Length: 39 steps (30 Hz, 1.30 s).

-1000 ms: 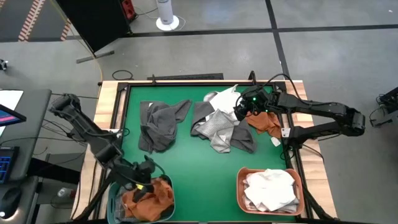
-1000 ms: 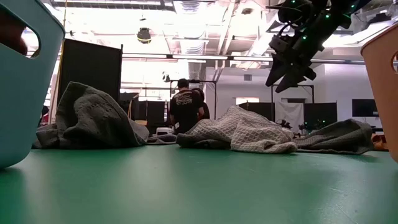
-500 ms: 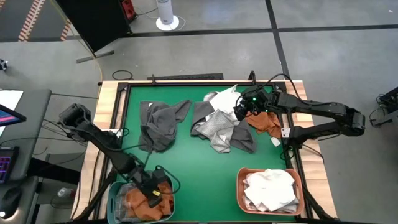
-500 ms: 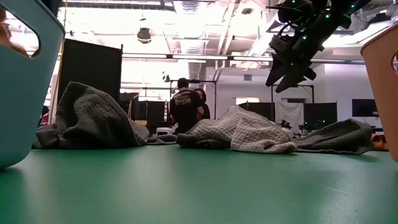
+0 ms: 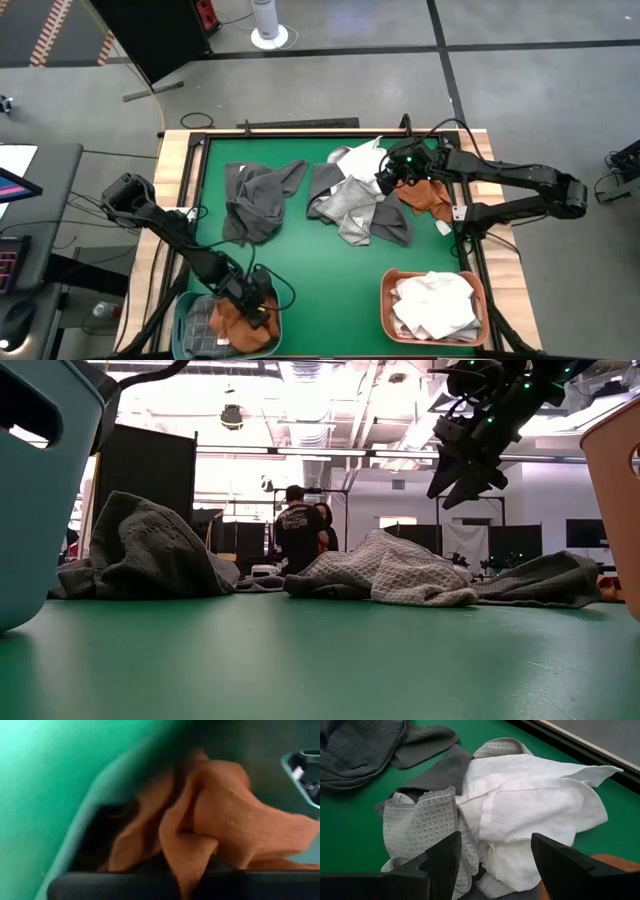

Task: Sort towels by color in basket
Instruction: Put the left orange towel into the green bin

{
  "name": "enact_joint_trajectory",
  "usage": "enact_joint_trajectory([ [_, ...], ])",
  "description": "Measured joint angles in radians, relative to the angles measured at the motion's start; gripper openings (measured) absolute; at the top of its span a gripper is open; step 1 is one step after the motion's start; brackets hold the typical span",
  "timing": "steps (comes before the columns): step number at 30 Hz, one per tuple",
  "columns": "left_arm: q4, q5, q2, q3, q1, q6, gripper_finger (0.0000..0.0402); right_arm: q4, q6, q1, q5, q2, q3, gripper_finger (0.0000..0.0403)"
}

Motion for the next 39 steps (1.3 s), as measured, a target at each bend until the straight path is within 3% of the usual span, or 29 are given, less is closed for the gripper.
enact_joint_trajectory([
  [4, -0.006, 0.003, 0.001, -0.001, -0.001, -0.004, 0.0030, -0.002, 0.000, 0.000, 0.000, 0.000, 0.000, 0.0269],
  [10, -0.004, 0.085, -0.024, -0.001, 0.014, 0.014, 0.0129, -0.003, 0.000, 0.000, -0.001, 0.000, 0.000, 0.0269],
  [15, -0.010, 0.114, -0.133, -0.005, 0.039, 0.039, 0.0187, -0.003, -0.001, -0.001, -0.001, 0.000, 0.000, 0.0269],
  [26, -0.012, 0.066, -0.397, -0.003, 0.047, -0.016, 0.0193, 0.002, 0.000, -0.001, -0.001, 0.000, 0.000, 0.0269],
  [34, -0.180, 0.167, -0.259, -0.002, 0.000, 0.007, 0.0192, 0.002, 0.000, -0.001, -0.001, 0.000, 0.000, 0.0269],
  [39, -0.179, 0.261, -0.155, -0.002, -0.024, -0.057, 0.0208, 0.002, 0.000, -0.001, -0.001, 0.000, 0.000, 0.0269],
])
